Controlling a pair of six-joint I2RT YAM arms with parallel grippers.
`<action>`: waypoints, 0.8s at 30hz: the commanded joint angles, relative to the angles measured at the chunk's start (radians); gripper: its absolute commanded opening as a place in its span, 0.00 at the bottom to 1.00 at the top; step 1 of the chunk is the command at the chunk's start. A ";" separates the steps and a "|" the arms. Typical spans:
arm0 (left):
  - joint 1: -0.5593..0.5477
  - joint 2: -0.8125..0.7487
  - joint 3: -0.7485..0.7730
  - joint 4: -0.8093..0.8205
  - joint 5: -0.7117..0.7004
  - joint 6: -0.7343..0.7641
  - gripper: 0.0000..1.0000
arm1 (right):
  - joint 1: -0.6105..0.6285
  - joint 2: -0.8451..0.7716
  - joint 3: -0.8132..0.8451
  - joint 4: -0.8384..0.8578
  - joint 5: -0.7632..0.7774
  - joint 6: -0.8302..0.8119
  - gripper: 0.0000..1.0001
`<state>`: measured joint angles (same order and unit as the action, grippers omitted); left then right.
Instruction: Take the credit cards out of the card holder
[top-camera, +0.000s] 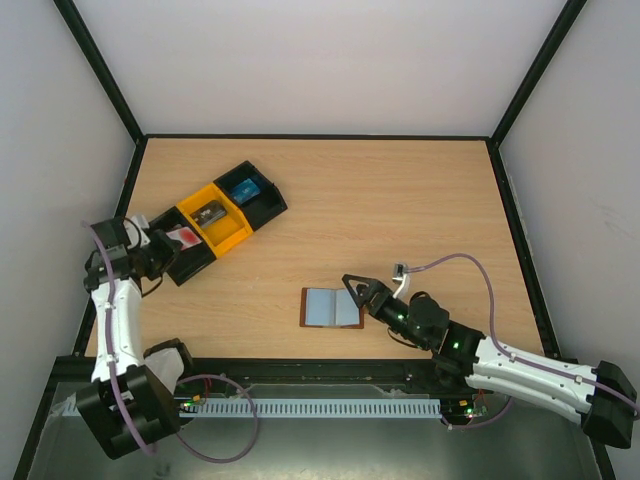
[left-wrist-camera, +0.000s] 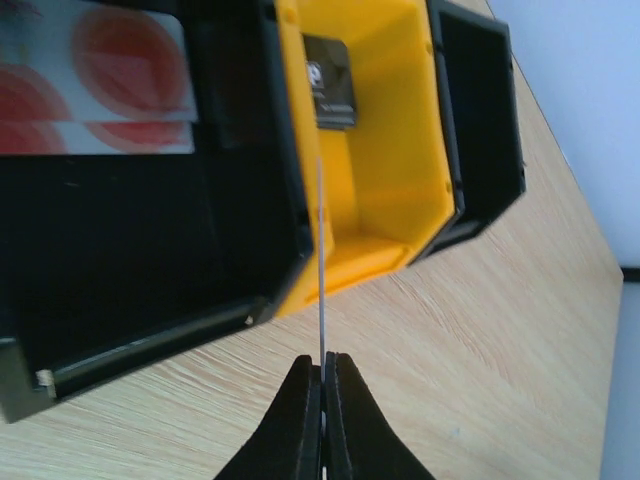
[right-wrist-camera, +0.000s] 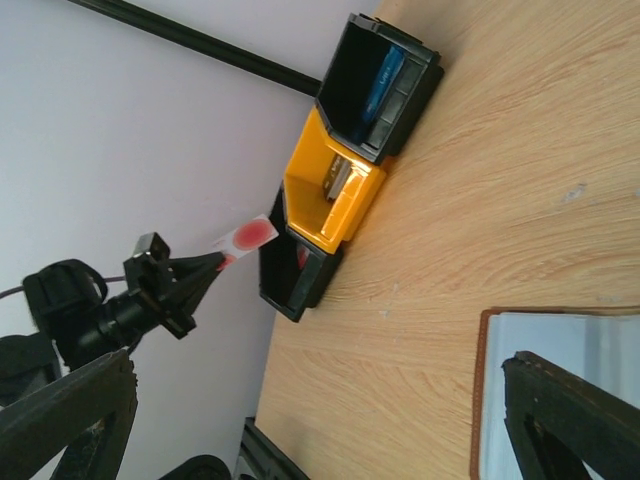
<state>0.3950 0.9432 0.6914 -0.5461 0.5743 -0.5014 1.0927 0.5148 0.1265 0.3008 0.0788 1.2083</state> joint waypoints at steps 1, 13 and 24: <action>0.060 -0.026 0.015 0.004 -0.036 -0.019 0.03 | 0.004 0.012 0.028 -0.049 0.025 -0.039 0.98; 0.119 0.138 0.058 0.058 -0.049 -0.043 0.03 | 0.004 -0.025 -0.002 -0.029 0.034 -0.019 0.98; 0.117 0.270 0.065 0.198 -0.054 -0.068 0.03 | 0.004 -0.095 0.002 -0.074 0.061 -0.026 0.98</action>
<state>0.5102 1.1629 0.7261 -0.4252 0.5076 -0.5499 1.0927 0.4538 0.1272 0.2626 0.1005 1.1931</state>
